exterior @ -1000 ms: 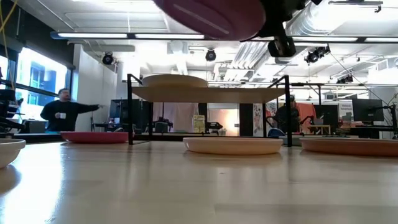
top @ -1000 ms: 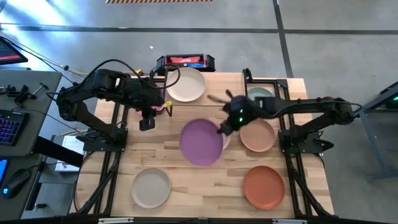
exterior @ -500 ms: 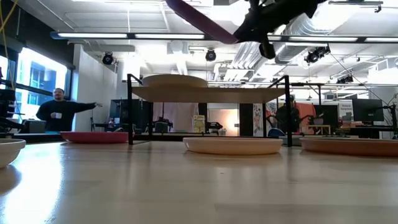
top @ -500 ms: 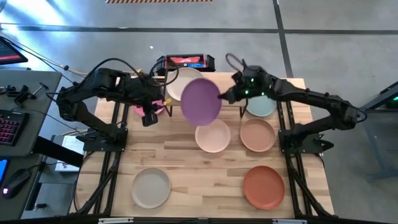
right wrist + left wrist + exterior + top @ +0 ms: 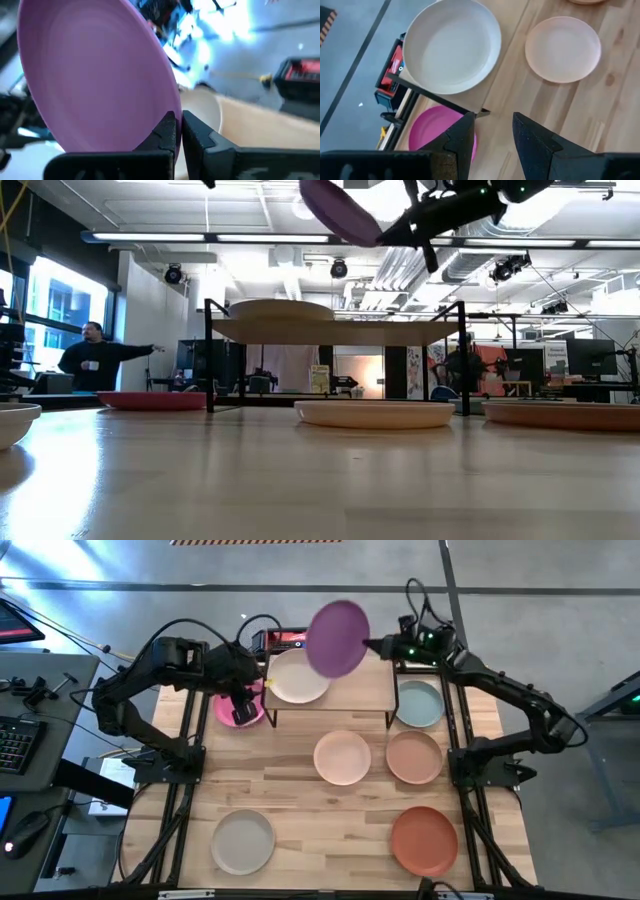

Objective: Place and stack plates onto a shelf
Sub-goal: Stack the purple plate on top of the white plate on the shelf

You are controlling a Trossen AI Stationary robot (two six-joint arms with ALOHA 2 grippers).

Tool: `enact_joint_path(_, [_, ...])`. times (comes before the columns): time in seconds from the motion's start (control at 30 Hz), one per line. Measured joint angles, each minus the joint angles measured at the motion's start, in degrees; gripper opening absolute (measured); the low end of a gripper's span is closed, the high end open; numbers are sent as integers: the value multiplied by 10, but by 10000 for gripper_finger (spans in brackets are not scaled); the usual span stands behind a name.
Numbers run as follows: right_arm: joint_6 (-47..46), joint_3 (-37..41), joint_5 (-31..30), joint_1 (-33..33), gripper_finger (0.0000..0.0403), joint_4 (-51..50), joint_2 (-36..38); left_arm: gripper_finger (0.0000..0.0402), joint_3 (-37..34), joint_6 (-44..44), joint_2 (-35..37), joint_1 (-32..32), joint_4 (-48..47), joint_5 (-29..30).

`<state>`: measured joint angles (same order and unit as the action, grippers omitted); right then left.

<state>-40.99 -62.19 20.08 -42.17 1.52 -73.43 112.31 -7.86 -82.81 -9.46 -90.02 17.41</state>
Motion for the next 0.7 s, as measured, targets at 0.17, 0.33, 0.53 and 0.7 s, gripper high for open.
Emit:
enact_joint_path(0.17, [14, -32, 0, -25, 0, -6, -8, 122, 0, 0, 0, -21, 0, 0])
enact_joint_path(0.33, [73, -129, 1, -29, 0, -76, -48, 122, 0, 0, 0, -35, 0, -1])
enact_joint_path(0.53, [159, -297, 1, -29, 0, -258, -141, 122, 0, 0, 0, -44, 0, -1])
enact_joint_path(0.7, [208, -431, 0, -29, 0, -389, -224, 122, 0, 0, 0, -45, 0, -1])
